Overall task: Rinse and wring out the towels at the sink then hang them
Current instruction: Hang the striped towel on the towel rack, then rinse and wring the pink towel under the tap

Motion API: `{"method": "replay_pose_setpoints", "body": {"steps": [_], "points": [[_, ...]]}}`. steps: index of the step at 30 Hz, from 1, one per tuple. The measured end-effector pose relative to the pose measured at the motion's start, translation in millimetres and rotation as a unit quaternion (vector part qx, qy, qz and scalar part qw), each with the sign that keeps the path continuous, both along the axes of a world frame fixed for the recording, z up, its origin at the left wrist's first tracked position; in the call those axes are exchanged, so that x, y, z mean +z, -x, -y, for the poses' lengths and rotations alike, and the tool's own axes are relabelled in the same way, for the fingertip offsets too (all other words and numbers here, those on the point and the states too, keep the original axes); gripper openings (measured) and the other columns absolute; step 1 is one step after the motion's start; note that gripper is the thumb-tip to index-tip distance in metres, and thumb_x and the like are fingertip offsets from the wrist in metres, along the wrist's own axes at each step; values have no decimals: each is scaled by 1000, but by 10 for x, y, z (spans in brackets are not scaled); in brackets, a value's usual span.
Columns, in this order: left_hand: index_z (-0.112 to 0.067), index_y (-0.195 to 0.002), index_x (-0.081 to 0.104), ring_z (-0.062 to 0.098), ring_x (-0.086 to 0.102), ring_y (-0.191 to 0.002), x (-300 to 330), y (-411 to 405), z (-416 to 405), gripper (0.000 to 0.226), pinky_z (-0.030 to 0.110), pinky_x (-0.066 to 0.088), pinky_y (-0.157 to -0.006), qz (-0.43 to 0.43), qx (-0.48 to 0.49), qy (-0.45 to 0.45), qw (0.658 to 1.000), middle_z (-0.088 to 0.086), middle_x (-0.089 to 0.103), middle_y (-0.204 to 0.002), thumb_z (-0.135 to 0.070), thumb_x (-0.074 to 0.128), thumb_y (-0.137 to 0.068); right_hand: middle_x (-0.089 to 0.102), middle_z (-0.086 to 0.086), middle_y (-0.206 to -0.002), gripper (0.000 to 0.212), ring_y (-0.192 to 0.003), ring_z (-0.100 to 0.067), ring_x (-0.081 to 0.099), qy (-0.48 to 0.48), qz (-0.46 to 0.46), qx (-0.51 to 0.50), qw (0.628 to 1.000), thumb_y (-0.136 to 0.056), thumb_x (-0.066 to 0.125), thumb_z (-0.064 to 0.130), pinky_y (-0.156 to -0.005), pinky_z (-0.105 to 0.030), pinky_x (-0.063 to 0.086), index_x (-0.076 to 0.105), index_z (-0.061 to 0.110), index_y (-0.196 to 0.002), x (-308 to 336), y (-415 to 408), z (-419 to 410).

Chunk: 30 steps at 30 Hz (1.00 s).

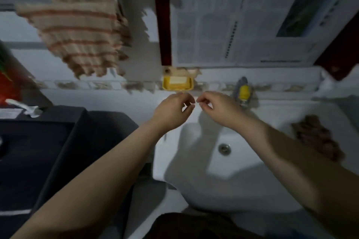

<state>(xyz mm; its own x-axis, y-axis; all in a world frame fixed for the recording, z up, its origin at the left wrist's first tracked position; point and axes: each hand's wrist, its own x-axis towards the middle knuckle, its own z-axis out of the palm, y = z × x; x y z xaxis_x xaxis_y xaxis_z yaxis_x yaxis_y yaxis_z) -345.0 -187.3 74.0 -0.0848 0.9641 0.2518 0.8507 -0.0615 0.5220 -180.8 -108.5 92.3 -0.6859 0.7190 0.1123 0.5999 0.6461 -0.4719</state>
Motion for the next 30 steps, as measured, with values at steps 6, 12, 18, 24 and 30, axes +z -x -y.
{"method": "replay_pose_setpoints", "body": {"steps": [6, 12, 18, 24, 30], "points": [[-24, -106, 63, 11, 58, -85, -497, -964, -372, 17, 28, 46, -73, 22, -16, 92, 995, -13, 58, -89, -30, 54, -94, 68, 1, -103, 18, -94, -21, 63, 149, 24, -73, 986, -93, 53, 27, -84, -40, 51, 60, 21, -108, -626, -1098, -344], [-21, -106, 63, 12, 58, -85, -809, -1759, -723, 17, 27, 46, -75, 66, 7, 159, 985, -12, 58, -88, -30, 55, -94, 52, -10, -127, 29, -116, -31, 50, 129, 179, -198, 955, -93, 53, 26, -93, -37, 43, 56, 14, -119, -1053, -2157, -1011], [-19, -103, 65, 13, 57, -87, -991, -2189, -929, 16, 28, 46, -79, 109, 50, 229, 966, -7, 61, -91, -28, 56, -93, 22, -12, -152, 75, -140, -29, 18, 107, 265, -348, 893, -83, 59, 54, -112, -37, 19, 34, 16, -142, -1150, -2898, -1379], [-23, -100, 63, 13, 58, -89, -1160, -2313, -1044, 13, 23, 42, -75, 132, 60, 277, 950, -10, 61, -94, -31, 54, -94, 13, -18, -156, 75, -140, -27, 19, 122, 305, -314, 891, -96, 40, 47, -115, -39, 25, 7, 7, -151, -1020, -3013, -1400], [-22, -101, 64, 14, 60, -90, -1232, -2345, -1196, 17, 26, 45, -76, 141, 40, 290, 946, -8, 65, -97, -31, 52, -94, 19, -15, -155, 75, -139, -41, 24, 157, 230, -372, 885, -89, 29, 64, -116, -50, 18, 10, 22, -148, -1173, -3251, -1520]]}}
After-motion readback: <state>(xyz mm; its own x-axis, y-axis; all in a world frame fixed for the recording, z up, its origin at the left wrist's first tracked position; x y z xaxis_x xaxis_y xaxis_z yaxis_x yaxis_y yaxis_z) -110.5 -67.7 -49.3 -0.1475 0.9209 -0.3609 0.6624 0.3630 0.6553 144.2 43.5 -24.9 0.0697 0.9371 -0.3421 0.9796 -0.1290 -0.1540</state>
